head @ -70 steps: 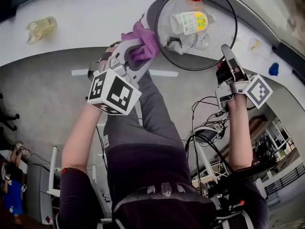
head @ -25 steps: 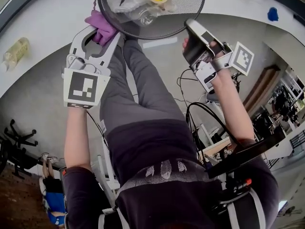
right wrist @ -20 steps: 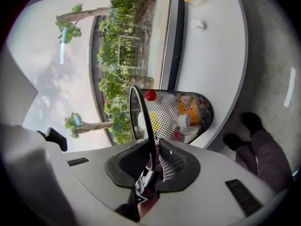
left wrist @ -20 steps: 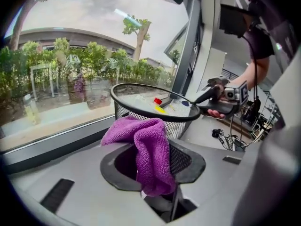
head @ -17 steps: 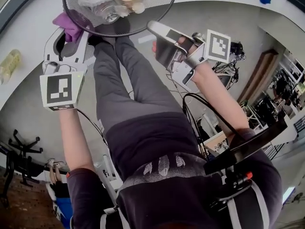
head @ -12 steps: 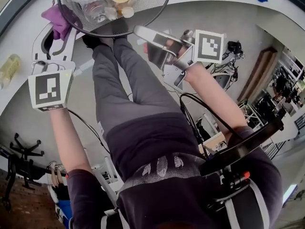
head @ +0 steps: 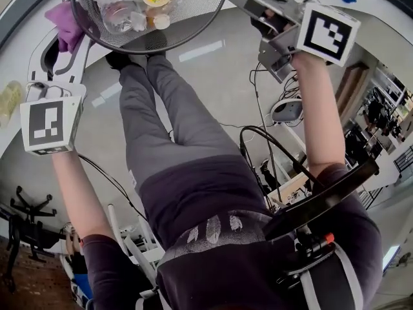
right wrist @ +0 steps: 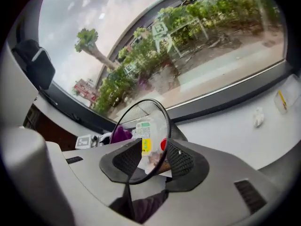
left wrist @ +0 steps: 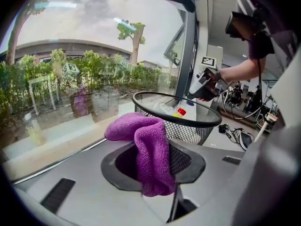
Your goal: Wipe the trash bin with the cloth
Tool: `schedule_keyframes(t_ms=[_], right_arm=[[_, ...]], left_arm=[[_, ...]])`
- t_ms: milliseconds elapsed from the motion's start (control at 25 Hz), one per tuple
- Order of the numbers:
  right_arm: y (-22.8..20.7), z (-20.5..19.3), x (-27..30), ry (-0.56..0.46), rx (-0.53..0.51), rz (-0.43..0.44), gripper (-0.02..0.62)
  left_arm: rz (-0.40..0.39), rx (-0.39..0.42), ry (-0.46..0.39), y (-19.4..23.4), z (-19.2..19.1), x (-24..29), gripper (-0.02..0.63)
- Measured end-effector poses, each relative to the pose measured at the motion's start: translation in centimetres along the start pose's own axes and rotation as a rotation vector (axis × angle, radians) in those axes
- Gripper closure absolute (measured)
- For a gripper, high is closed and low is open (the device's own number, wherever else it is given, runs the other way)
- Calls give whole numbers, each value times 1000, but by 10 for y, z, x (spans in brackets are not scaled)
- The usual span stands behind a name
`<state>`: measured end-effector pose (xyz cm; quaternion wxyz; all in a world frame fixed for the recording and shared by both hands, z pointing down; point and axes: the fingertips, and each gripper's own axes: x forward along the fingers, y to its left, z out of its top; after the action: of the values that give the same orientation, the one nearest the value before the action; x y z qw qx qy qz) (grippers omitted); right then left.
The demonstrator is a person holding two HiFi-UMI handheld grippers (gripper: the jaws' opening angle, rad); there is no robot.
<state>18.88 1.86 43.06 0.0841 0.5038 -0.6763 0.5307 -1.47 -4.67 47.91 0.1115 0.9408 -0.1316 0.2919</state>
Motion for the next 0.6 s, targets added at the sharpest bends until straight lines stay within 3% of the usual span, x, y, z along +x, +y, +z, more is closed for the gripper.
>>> schedule_keyframes(t_ms=[160,320,600], right_arm=[[-10,10,1,29,66,29,456],[-29,16,-27,18,-106,-167,456],[-30,-6,6,216,-204,-158,451]], left_arm=[[-17,54,33,1,2,-4,485],[-68,73,31,-21,3,9,485],[-58,77,21,-16,11,10,485]])
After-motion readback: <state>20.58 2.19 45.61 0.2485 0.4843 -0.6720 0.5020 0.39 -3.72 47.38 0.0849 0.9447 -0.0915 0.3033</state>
